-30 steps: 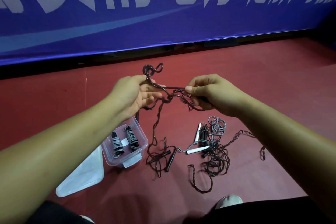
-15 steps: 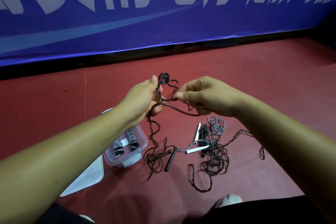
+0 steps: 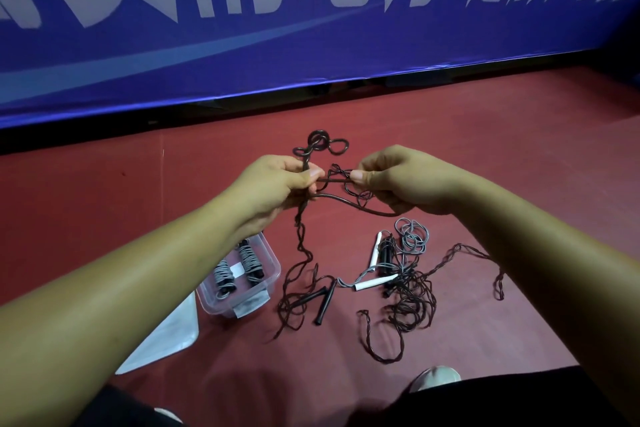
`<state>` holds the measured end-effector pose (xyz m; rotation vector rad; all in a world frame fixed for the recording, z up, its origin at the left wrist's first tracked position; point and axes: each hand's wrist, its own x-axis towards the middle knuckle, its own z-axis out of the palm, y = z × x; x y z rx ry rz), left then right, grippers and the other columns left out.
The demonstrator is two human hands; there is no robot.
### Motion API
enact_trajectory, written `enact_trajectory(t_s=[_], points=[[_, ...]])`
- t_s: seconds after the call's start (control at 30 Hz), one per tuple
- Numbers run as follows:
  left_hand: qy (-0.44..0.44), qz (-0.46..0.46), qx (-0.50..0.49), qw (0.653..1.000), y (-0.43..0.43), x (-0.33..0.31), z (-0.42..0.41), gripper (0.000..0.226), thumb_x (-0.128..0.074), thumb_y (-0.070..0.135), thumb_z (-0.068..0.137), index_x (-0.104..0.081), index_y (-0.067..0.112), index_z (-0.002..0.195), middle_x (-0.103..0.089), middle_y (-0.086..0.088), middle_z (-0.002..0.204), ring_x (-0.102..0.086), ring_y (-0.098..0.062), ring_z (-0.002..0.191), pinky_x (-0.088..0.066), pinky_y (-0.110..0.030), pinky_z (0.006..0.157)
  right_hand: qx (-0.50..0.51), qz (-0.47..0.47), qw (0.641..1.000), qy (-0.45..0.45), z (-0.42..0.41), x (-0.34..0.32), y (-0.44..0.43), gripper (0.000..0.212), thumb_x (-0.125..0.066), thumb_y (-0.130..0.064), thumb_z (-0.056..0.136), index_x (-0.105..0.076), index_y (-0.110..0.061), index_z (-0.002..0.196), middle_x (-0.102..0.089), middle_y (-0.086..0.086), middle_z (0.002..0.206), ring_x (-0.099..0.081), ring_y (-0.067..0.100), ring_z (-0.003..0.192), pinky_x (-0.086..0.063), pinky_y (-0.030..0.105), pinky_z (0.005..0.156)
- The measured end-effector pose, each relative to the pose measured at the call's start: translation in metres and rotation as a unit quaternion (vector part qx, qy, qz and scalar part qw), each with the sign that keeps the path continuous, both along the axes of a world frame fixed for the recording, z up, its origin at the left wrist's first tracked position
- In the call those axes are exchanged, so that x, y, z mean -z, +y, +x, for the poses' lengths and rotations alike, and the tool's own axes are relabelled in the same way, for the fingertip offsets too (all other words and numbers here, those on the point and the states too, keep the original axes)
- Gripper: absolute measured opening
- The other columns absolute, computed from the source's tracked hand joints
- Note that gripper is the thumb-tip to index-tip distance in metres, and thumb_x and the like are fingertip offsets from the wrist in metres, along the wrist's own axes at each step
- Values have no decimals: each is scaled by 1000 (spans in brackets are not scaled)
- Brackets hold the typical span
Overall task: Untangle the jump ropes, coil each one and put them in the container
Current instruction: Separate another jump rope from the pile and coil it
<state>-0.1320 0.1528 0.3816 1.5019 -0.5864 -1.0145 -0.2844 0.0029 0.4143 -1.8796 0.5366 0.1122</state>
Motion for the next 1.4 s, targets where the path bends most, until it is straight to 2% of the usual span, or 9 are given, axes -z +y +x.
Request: enact_trajectory(t_s=[0.2,0.37,0.5,0.67,0.77,0.97,1.03,1.17,1.4], points=[[90,-34,-21,995,2,2,11,12,-49,-2,96,-60,2,95,-39,0,55,-37,-11,51,-31,-23,53,90,-64,994,-2,-7,3,-20,30,-54,-23,102,-56,-5,78,-31,1,56,-28,13,46,-28,22,40],[1,20,24,1000,8,8,21,24,-60,15,95,-64,2,76,-35,2,54,-29,-9,47,-29,-21,47,210,-121,970,-19,-13,22,-46,32,-53,-24,103,-59,-5,78,-33,6,62,-31,16,52,-31,25,44],[45,-17,-40,998,6,5,30,30,-50,10,100,-51,5,70,-33,5,46,-25,-6,39,-26,-19,42,248,-177,953,-13,-15,37,-57,33,-51,-27,104,-62,-4,82,-35,5,59,-34,17,50,-35,27,46],[139,-68,-135,979,5,5,34,28,-46,14,102,-47,10,74,-28,8,41,-32,-6,38,-31,-16,41,258,-201,945,4,-12,50,-58,33,-50,-26,104,-64,-2,86,-37,2,56,-35,18,48,-39,30,50],[108,-52,-109,987,7,5,31,27,-45,18,103,-48,13,77,-32,8,45,-41,-7,42,-39,-16,43,255,-207,945,12,-6,54,-51,35,-51,-25,104,-63,3,87,-44,7,59,-41,19,50,-42,30,51],[13,-16,2,1000,8,3,10,30,-40,12,105,-50,8,76,-37,3,48,-46,-13,46,-38,-16,43,104,-44,994,-7,0,41,-25,11,-62,1,92,-66,7,101,-68,18,83,-60,26,73,-51,42,77],[3,-19,20,1000,6,2,5,30,-41,13,105,-50,9,76,-37,5,48,-43,-12,45,-34,-15,42,98,31,993,-52,4,33,-15,31,-60,5,92,-58,0,122,-69,21,99,-66,33,83,-54,48,87],[-17,-15,67,997,8,5,3,28,-40,14,105,-50,7,80,-34,4,51,-36,-10,43,-26,-15,40,110,137,978,-110,5,14,0,59,-64,-25,96,-34,-36,146,-69,20,115,-72,40,87,-57,41,74],[-45,2,170,985,14,2,3,26,-39,10,105,-51,1,83,-27,0,55,-23,-7,41,-22,-15,41,103,159,968,-167,13,10,14,32,-63,-33,97,-63,-21,126,-66,24,115,-67,25,77,-55,35,71]])
